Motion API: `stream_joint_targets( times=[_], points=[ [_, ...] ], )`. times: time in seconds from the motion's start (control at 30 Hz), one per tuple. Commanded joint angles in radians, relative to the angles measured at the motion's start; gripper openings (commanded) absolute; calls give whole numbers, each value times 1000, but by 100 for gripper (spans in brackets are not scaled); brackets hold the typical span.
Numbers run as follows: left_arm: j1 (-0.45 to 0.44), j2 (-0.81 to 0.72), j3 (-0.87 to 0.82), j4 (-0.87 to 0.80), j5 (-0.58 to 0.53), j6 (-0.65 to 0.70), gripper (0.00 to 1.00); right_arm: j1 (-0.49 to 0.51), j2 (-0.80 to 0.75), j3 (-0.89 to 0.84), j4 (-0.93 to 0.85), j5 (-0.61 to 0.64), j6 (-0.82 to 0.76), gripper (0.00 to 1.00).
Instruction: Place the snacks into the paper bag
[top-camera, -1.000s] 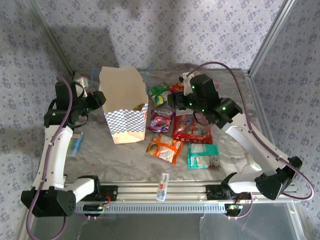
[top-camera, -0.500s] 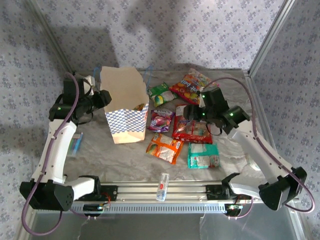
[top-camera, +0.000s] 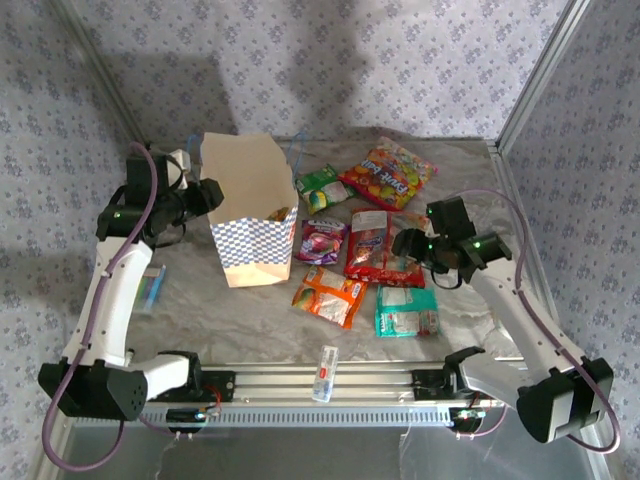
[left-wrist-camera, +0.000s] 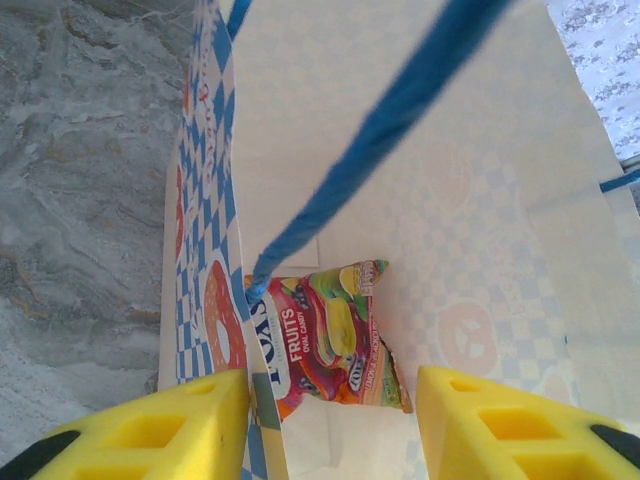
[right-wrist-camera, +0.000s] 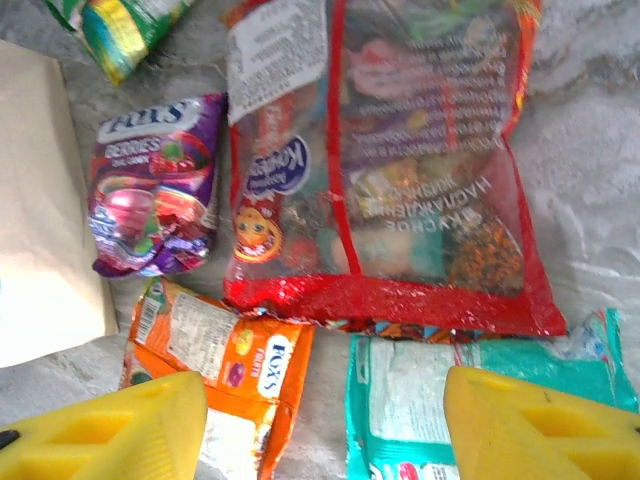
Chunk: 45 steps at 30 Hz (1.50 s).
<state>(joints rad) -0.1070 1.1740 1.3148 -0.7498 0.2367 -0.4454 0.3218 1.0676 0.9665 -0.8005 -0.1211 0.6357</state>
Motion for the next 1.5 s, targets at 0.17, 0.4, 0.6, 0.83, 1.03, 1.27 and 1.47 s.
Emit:
stream_joint_targets(
  times=[0.17, 0.4, 0.6, 0.83, 1.03, 1.27, 1.47],
  points=[
    [-11, -28, 44, -52, 1, 31, 49, -15, -120, -73, -130, 8, 79, 69],
    [-11, -36, 34, -49, 1, 30, 50, -27, -205, -175, -166, -29, 128, 76],
    [-13, -42, 34, -59, 2, 40, 51, -30, -253, -253, -178, -28, 198, 78],
    [-15, -56, 18, -62, 3, 51, 53, -32, -300, -343, -183, -46, 295, 80],
    [-14, -58, 17, -81, -25, 74, 56, -30, -375, -421, -165, -60, 378, 89],
    [-14, -51, 11, -78, -16, 74, 57, -29, -385, -463, -173, -68, 416, 90],
    [-14, -47, 12, -75, -13, 75, 59, -28, -366, -485, -149, -75, 419, 91]
  ],
)
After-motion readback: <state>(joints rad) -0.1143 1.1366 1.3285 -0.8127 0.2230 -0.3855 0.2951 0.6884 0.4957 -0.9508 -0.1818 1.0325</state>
